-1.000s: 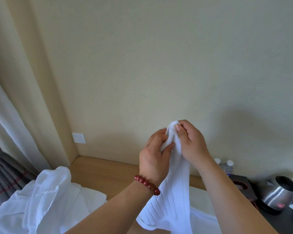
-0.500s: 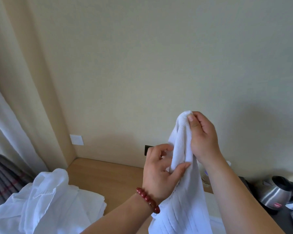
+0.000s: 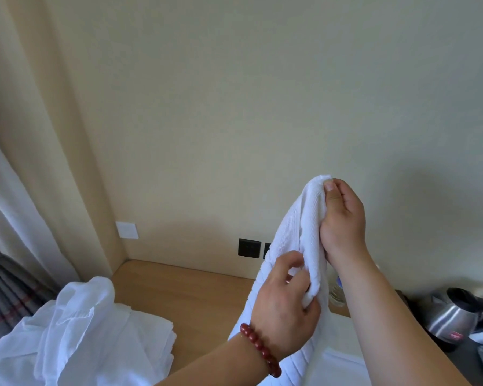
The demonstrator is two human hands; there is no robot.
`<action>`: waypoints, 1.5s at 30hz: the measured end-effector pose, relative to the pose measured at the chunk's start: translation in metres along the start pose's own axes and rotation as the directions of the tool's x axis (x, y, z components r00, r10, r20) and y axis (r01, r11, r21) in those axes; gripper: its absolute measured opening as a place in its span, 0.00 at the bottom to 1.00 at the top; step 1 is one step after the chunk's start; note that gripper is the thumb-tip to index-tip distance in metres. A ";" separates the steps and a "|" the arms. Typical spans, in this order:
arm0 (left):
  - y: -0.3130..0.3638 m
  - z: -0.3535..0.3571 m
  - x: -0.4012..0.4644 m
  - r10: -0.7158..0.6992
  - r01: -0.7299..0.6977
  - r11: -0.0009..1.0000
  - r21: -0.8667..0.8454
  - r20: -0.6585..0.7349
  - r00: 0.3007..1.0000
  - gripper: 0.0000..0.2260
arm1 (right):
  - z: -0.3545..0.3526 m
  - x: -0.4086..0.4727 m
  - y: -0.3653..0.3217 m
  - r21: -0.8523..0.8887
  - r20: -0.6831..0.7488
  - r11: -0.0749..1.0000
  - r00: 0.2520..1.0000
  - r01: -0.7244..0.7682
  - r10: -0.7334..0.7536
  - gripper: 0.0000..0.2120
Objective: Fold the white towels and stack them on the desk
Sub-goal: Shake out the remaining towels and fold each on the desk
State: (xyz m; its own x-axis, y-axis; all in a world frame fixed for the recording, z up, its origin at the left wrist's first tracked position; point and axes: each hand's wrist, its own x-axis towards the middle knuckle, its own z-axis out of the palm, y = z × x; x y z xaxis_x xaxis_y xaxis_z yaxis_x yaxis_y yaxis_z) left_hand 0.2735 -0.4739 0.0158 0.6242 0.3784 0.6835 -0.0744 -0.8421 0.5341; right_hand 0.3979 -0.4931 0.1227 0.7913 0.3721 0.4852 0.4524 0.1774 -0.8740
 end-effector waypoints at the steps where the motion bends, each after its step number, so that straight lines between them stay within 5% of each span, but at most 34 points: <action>1: 0.003 -0.002 -0.001 0.005 -0.003 0.999 -0.038 0.038 0.999 0.09 | 0.000 0.001 0.000 -0.004 -0.020 1.000 1.000 -0.006 0.006 0.14; 10: 0.017 0.009 -0.037 0.085 -0.052 0.988 -0.143 0.241 0.967 0.16 | -0.003 0.008 -0.011 0.147 -0.131 0.981 0.981 -0.125 0.145 0.19; 18: 0.025 0.006 -0.036 0.138 -0.084 0.943 -0.321 0.148 0.979 0.10 | -0.013 0.004 -0.022 0.328 -0.109 0.905 0.941 -0.270 0.320 0.19; 23: 0.012 0.000 -0.026 0.208 -0.138 0.910 -0.390 0.142 0.968 0.23 | -0.016 0.001 -0.029 0.482 -0.114 0.795 0.873 -0.369 0.475 0.19; 27: -0.007 0.016 -0.025 0.245 -0.214 0.963 -0.166 0.202 0.948 0.19 | -0.015 -0.001 -0.037 0.533 -0.091 0.746 0.849 -0.400 0.521 0.17; 30: -0.025 0.039 -0.025 0.136 -0.166 0.981 0.099 0.259 0.956 0.19 | -0.006 -0.006 -0.044 0.582 -0.063 0.701 0.836 -0.413 0.545 0.17; 35: -0.042 0.051 -0.020 -0.098 -0.185 0.899 0.397 0.593 0.799 0.25 | 0.004 -0.010 -0.054 0.571 -0.069 0.723 0.854 -0.390 0.515 0.16; 39: -0.052 0.048 -0.023 -0.261 -0.124 0.821 0.557 0.560 0.786 0.26 | 0.005 -0.019 -0.044 0.553 -0.081 0.722 0.835 -0.417 0.545 0.13; 45: -0.048 0.044 -0.024 -0.274 -0.085 0.823 0.562 0.523 0.807 0.25 | 0.001 -0.020 -0.033 0.577 -0.092 0.695 0.812 -0.428 0.576 0.15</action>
State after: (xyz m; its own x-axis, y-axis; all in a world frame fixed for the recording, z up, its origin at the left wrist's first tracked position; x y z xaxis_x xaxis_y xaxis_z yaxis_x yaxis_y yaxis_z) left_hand 0.2964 -0.4596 -0.0487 0.9310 0.3350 0.1450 0.3227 -0.9410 0.1022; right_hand 0.3663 -0.5054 0.1418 0.9410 0.3209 -0.1072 -0.2619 0.4901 -0.8314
